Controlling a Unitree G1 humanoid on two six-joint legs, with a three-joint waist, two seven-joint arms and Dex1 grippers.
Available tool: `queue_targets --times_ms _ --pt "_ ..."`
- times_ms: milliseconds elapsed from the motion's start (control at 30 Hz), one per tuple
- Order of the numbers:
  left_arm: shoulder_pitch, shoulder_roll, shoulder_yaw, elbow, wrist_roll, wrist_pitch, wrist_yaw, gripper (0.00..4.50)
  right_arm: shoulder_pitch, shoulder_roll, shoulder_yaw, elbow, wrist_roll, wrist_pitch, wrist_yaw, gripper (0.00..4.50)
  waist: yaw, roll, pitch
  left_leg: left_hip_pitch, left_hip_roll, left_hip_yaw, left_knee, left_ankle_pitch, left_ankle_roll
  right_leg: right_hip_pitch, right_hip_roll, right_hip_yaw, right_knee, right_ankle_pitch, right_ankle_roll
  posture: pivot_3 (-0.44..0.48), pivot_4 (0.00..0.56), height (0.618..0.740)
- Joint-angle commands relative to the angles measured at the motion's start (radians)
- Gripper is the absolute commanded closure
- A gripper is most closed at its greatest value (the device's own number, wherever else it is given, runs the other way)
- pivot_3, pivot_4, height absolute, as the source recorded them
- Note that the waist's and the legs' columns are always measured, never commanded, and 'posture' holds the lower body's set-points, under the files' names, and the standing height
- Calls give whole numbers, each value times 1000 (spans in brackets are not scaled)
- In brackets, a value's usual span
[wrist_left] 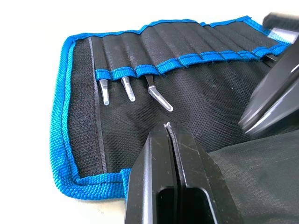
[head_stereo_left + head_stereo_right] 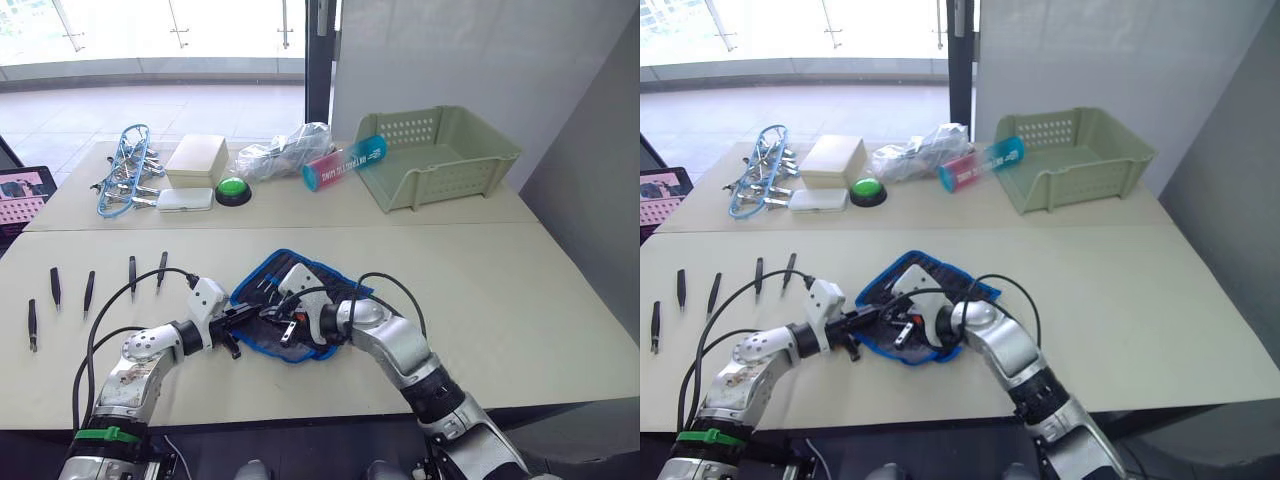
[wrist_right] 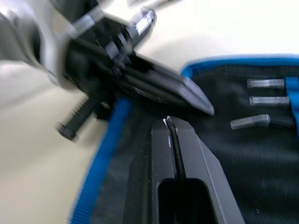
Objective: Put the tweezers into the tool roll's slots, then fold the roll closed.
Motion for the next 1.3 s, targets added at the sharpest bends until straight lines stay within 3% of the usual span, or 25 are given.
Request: queue_targets --times_ms 33,300,400,633,933,1100,1300 --pt "34 -1 -12 30 35 28 13 4466 -26 28 -7 20 -11 -28 -7 4500 -1 1 0 0 0 0 0 0 0 0 0 0 0 0 0 0 150 716" --pt "34 0 -3 41 52 6 19 4466 1 11 45 34 -64 21 -5 4500 -2 2 -1 0 0 0 0 0 0 0 0 0 0 0 0 0 150 716" --pt "50 -1 -13 22 53 2 8 4466 40 -32 53 -33 -70 44 6 4500 0 3 -1 0 0 0 0 0 0 0 0 0 0 0 0 0 150 716" --pt "65 -2 -22 12 49 3 -6 4466 115 26 -72 -194 30 -74 -14 4500 -1 4 -2 0 0 0 0 -1 1 0 0 0 -2 0 0 0 150 716" --pt "46 -1 -26 0 46 11 -18 4466 70 56 14 -41 -51 -175 -10 4500 2 4 -2 -1 0 0 -1 -1 2 0 0 0 -2 0 0 0 150 716" --pt "51 6 -21 6 51 3 -19 4466 50 49 48 48 -115 -104 -43 4500 2 4 -2 -1 0 0 -1 -1 2 0 0 0 -2 0 0 0 150 716" --pt "58 12 -14 12 53 -8 -23 4466 138 -34 47 -29 -97 -98 21 4500 4 5 -2 0 0 0 -1 -2 2 1 0 0 -2 0 0 0 150 716"
